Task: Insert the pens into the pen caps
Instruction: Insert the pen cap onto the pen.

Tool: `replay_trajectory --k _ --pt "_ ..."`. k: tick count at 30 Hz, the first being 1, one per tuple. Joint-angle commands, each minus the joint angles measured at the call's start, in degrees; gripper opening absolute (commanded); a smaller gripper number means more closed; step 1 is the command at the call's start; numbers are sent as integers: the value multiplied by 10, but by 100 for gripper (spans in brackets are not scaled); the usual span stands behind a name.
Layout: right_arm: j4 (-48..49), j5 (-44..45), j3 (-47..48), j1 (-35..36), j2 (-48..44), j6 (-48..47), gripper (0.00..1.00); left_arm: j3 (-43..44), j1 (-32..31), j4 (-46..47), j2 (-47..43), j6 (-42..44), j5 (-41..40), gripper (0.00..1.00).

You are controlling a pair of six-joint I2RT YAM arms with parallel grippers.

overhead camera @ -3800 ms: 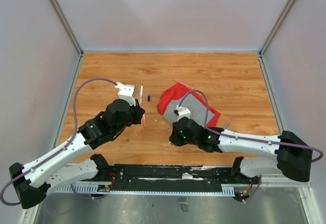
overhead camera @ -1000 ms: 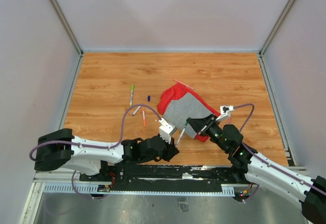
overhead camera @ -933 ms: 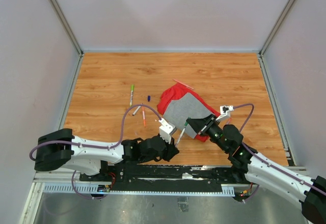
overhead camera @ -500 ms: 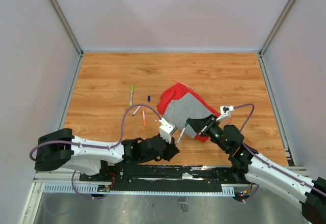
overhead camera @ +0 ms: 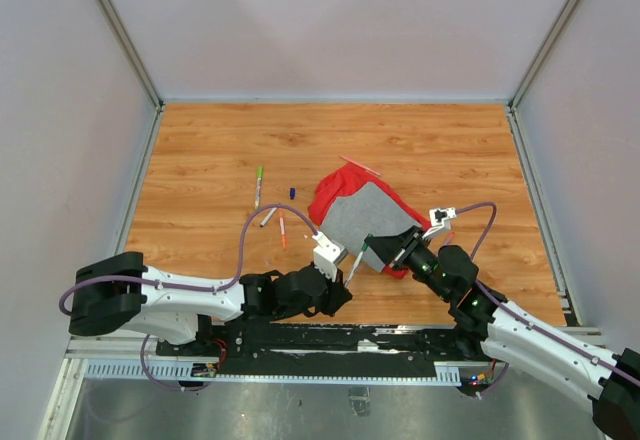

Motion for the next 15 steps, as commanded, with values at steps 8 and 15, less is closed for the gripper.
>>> replay_trajectory --k 8,15 --pt "-2 -27 -2 -7 5 -6 1 20 -4 7 5 -4 -16 0" --pt "15 -58 -14 -5 19 13 1 24 -4 8 9 -7 -16 1"
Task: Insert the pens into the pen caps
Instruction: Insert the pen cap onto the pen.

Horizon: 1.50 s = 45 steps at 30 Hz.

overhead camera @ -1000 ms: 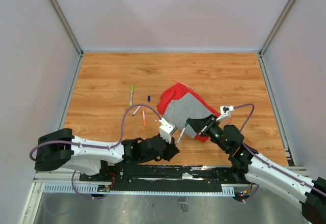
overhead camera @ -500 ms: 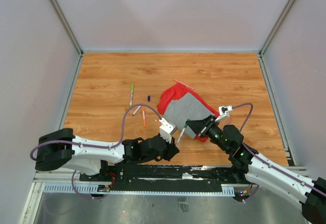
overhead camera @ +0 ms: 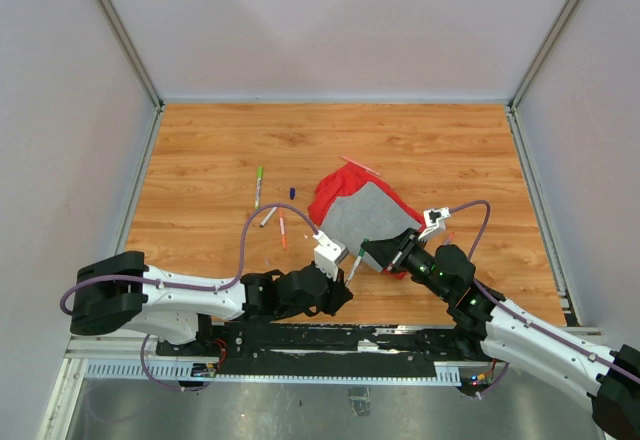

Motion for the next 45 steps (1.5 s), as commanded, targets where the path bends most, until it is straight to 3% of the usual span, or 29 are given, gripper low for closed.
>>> replay_trajectory --k 1,14,18,23,27,33,40,45 --pt "29 -29 -18 -4 7 18 1 20 -4 12 5 -7 -15 0" --pt "61 -2 -41 67 32 43 2 43 -4 20 16 -17 -33 1" --pt "48 3 -39 71 22 28 21 52 -4 16 18 -15 -43 1" --pt "-76 60 -9 71 -58 -5 54 46 -4 8 13 -18 -49 0" --pt "-192 137 24 70 -123 -30 66 33 -4 5 1 -21 -55 1" --pt "-317 159 117 38 -126 -88 68 33 -4 -6 -1 -19 -63 0" --pt "-389 15 241 -56 15 -109 66 34 -4 -14 -1 -19 -66 0" --pt "-383 -42 295 -60 99 -128 58 37 -4 -19 2 -16 -64 0"
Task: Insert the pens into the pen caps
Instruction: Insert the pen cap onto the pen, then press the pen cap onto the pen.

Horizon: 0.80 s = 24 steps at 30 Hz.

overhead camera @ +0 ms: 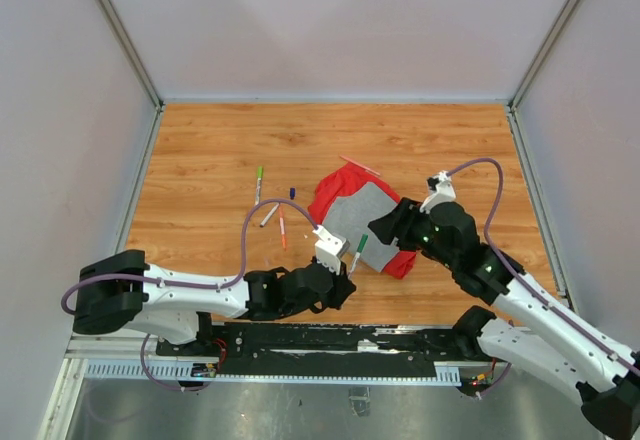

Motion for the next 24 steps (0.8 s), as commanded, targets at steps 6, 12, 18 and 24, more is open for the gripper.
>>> replay_trajectory --k 6,12,18,24 --pt "37 -135 39 -6 97 -21 55 2 -3 1 -9 3 -16 1" --pt "71 -156 31 -6 136 -11 46 1 -3 1 -9 2 -15 0" --pt "86 -160 27 -7 162 -11 40 0 -3 2 -10 3 -15 0" --pt "91 -173 20 -6 177 -12 32 -1 -3 2 -14 5 -16 1"
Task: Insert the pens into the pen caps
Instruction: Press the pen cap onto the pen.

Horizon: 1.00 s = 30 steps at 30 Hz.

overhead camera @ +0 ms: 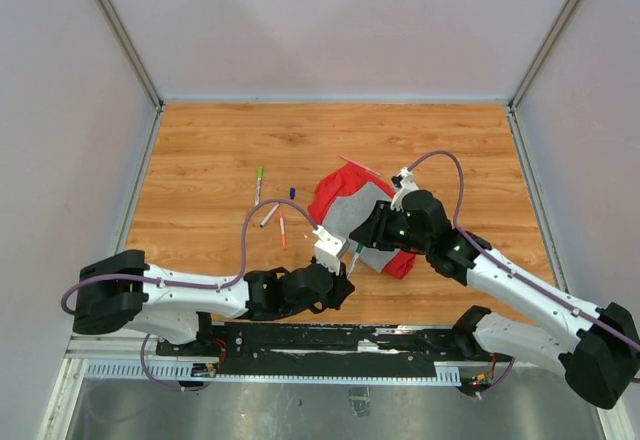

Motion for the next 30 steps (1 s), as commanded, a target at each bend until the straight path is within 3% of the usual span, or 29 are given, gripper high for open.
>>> replay_trajectory --k 1,11,24,30 --pt "20 -19 -5 -1 8 -1 29 -1 -3 14 -15 5 -13 0" --pt "46 -23 -47 23 13 18 1 2 -3 17 -25 4 -21 1" --pt "112 23 -129 113 5 106 1 37 -3 17 -70 31 -91 1" --pt "98 32 -127 131 -3 110 1 53 -3 13 -76 50 -111 1"
